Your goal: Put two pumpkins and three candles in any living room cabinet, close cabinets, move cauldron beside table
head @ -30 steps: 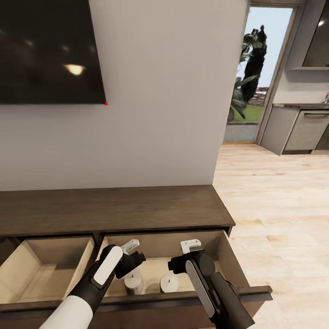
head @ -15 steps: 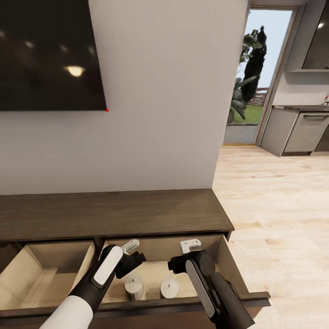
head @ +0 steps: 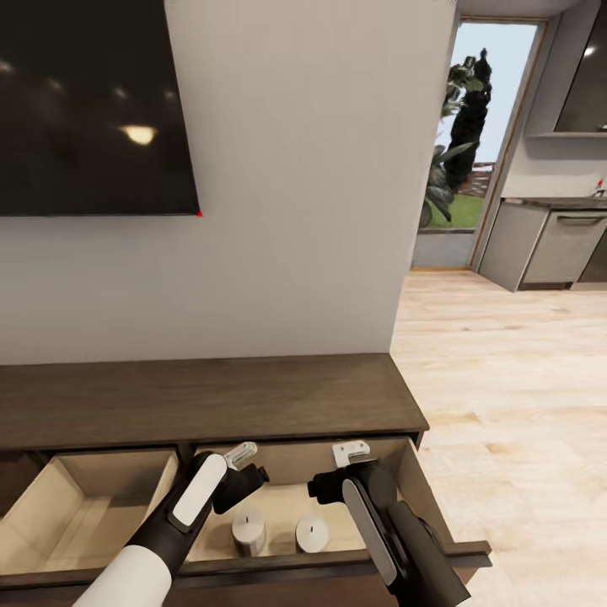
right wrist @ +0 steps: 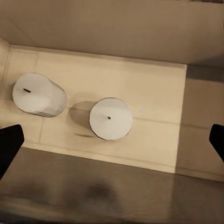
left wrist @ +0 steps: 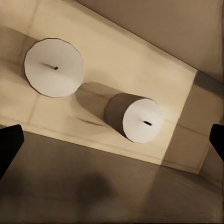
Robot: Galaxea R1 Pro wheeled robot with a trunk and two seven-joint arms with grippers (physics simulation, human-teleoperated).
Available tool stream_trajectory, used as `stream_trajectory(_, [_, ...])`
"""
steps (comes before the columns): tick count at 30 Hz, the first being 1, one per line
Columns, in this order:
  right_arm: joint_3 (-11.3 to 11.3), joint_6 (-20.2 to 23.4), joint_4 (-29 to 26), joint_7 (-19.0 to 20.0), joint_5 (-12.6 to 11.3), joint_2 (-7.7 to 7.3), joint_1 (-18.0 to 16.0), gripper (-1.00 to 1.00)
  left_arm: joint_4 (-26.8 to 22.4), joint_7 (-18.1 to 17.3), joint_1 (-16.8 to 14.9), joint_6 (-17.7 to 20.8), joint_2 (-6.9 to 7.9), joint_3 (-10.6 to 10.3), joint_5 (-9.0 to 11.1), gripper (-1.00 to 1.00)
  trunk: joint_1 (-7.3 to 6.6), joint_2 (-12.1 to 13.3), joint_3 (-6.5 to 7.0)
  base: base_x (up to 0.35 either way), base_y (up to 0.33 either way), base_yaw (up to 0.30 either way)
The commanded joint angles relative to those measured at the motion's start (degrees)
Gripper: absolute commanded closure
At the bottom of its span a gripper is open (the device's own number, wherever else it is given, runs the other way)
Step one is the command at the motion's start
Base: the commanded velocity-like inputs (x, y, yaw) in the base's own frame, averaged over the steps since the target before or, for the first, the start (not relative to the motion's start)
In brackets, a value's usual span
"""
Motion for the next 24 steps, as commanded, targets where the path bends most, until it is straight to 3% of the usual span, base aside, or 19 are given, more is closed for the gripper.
stream_trajectory(1, [0.1, 0.2, -1.5, -0.6, -1.3, -0.12, 0.0, -1.0, -0.1, 0.6, 0.0, 0.0, -0.03, -0.1, 0.6, -1.0, -0.23, 0.4, 0.13, 0.0, 0.0, 0.0])
stream_trajectory(24, [0.1, 0.3, -2.4, -0.6, -1.6, -0.27, 0.0, -1.0, -0.1, 0.6, 0.0, 0.0, 0.0, -0.1, 0.6, -1.0, -5.29, 9.6, 4.26, -0.056, 0.0, 0.0])
